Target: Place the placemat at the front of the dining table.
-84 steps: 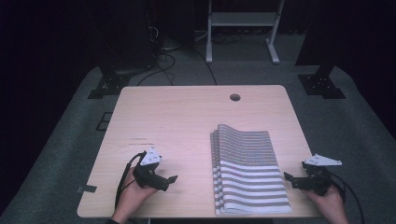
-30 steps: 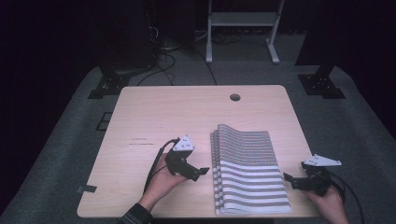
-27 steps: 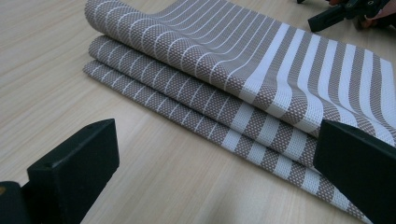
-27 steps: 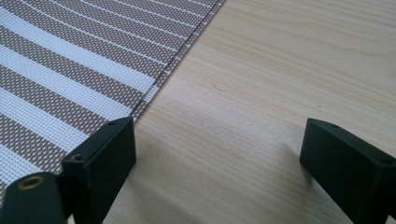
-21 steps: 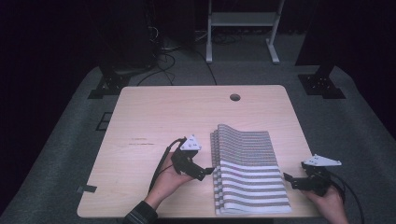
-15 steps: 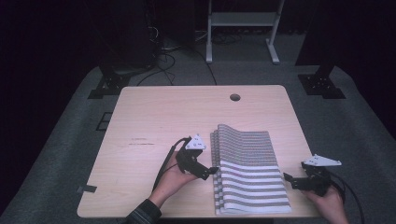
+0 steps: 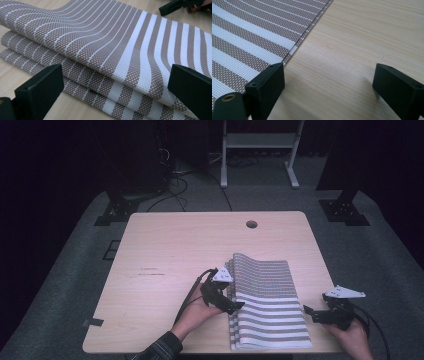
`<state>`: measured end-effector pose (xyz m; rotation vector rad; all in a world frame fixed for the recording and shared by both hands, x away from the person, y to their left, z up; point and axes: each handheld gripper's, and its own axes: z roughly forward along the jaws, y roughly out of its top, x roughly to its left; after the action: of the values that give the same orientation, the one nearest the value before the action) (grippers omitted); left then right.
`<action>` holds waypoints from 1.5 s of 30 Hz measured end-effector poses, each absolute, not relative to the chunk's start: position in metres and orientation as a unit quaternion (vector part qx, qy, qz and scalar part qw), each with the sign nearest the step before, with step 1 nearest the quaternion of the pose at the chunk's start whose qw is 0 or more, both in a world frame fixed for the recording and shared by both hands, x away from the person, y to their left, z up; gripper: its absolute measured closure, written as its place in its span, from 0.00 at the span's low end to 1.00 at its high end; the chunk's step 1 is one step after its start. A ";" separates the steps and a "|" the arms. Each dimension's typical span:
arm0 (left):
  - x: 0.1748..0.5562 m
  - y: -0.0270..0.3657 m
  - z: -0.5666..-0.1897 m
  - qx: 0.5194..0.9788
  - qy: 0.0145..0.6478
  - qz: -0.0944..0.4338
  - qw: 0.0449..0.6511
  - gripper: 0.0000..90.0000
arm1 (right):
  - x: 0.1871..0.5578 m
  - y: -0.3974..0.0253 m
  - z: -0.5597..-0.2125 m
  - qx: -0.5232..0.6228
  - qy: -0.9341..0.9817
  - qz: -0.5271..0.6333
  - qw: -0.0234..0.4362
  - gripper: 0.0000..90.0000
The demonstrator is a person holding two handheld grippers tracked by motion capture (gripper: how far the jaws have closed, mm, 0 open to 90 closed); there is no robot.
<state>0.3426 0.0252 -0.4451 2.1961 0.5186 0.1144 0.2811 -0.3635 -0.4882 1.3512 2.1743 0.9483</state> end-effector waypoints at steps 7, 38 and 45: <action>0.342 0.018 -0.450 0.884 0.206 0.038 0.418 0.00 | 0.281 -0.364 -0.488 0.484 0.780 0.340 0.204 0.10; 0.333 0.021 -0.449 0.897 0.208 0.043 0.388 0.49 | 0.281 -0.363 -0.488 0.482 0.781 0.341 0.204 0.10; 0.335 0.027 -0.446 0.895 0.214 0.030 0.389 0.64 | 0.281 -0.363 -0.488 0.481 0.782 0.341 0.203 0.10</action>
<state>0.3350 0.0267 -0.4461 2.2769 0.5452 0.0766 0.2809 -0.3632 -0.4883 1.3425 2.1811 0.9524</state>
